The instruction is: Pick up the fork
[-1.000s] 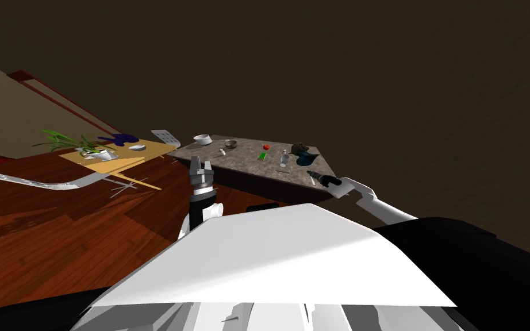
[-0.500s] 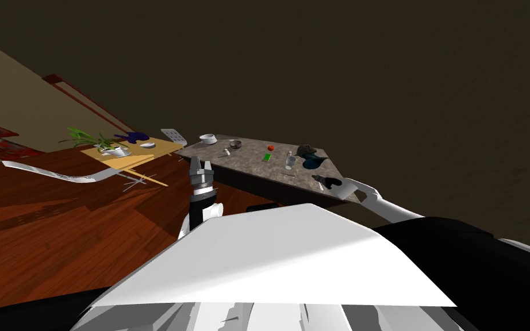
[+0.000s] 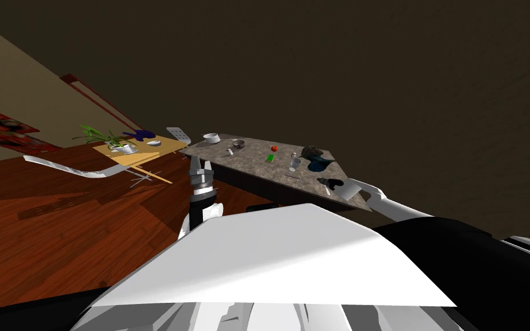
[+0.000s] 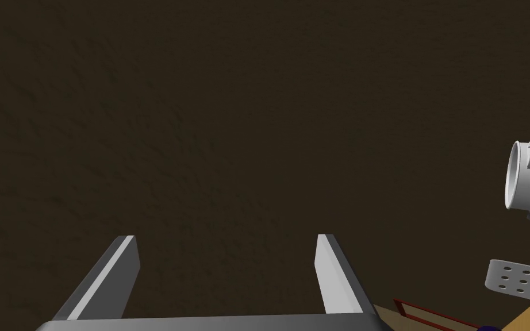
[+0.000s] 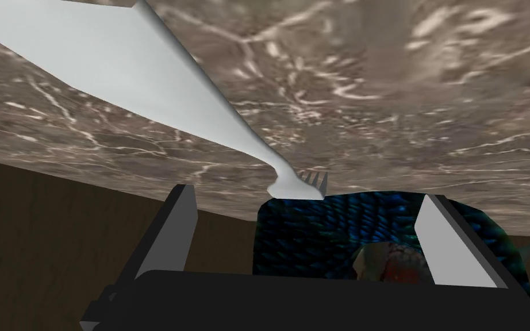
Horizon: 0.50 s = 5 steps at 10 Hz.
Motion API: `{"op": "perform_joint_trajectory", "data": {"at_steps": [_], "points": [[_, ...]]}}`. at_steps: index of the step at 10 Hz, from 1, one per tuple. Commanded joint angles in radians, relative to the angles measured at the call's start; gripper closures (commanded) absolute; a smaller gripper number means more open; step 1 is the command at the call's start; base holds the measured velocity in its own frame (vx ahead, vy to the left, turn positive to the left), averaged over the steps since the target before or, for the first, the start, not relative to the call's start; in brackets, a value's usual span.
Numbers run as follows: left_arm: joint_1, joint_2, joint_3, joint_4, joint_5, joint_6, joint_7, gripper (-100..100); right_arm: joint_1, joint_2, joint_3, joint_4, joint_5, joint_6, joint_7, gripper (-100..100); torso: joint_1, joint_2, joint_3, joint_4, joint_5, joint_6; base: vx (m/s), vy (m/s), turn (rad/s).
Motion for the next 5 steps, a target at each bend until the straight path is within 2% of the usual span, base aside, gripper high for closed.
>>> {"op": "perform_joint_trajectory", "data": {"at_steps": [1,2,5], "points": [[0.0,0.0,0.0,0.0,0.0,0.0,0.0,0,0.0,0.0,0.0,0.0,0.0,0.0,0.0,0,0.0,0.0,0.0,0.0,0.0,0.0,0.0,0.0,0.0],[0.0,0.0,0.0,0.0,0.0,0.0,0.0,0,0.0,0.002,-0.001,0.028,-0.008,-0.012,0.0,-100,-0.001,0.001,0.001,0.0,0.0,0.0,-0.026,0.009,0.168],[0.0,0.0,0.0,0.0,0.0,0.0,0.0,0,-0.001,0.008,-0.005,0.113,-0.033,-0.048,0.0,-100,-0.001,0.005,0.003,0.001,0.0,0.0,-0.067,0.006,0.194]]}}
